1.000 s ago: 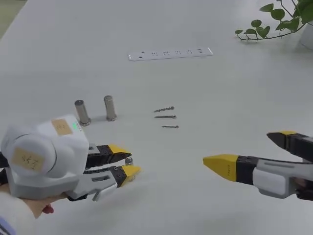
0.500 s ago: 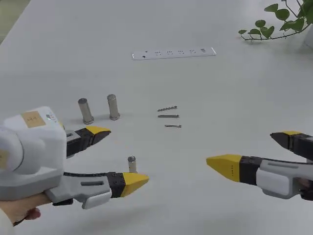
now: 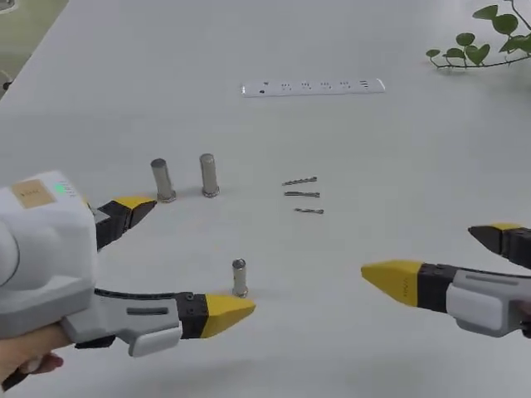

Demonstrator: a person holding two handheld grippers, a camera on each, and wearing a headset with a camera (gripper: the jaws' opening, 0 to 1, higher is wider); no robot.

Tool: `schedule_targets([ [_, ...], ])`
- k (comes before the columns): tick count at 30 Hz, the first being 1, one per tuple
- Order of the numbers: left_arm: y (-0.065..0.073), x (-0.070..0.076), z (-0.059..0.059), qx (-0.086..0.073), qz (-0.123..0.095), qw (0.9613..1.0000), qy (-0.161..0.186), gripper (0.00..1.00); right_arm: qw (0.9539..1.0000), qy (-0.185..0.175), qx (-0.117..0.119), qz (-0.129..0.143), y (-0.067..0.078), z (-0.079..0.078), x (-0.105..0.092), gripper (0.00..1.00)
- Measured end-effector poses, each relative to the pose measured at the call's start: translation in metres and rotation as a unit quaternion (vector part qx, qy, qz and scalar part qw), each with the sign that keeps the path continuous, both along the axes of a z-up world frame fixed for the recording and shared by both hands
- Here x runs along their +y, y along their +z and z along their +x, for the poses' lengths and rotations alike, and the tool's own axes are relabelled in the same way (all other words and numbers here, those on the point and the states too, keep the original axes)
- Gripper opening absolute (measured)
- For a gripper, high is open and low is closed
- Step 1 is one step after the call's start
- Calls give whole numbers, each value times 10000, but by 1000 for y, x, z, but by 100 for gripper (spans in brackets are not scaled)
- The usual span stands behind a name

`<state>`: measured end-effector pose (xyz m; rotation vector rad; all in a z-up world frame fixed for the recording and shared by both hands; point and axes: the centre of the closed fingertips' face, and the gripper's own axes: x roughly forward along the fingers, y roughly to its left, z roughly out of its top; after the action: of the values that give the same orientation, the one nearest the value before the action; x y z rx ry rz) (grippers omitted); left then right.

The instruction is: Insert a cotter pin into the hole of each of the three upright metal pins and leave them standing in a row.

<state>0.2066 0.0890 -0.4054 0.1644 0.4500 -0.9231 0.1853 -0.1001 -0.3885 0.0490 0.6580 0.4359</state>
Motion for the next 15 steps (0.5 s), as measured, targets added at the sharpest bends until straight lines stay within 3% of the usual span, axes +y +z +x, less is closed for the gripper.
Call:
schedule_targets([
  [2,-2,2,-3,49,32,10000,-3,99,10000,40,0,-26,0,2,1,92],
  [4,-5,3,-5,195,-20,9998,46,99,9999,106,2,-46,1,5,3,92],
  [10,-10,9,-10,350,-75,9992,151,99,9993,333,-27,-150,4,18,10,91],
  [15,-12,13,-13,375,-46,9991,178,99,9984,520,-32,-233,7,27,15,89],
])
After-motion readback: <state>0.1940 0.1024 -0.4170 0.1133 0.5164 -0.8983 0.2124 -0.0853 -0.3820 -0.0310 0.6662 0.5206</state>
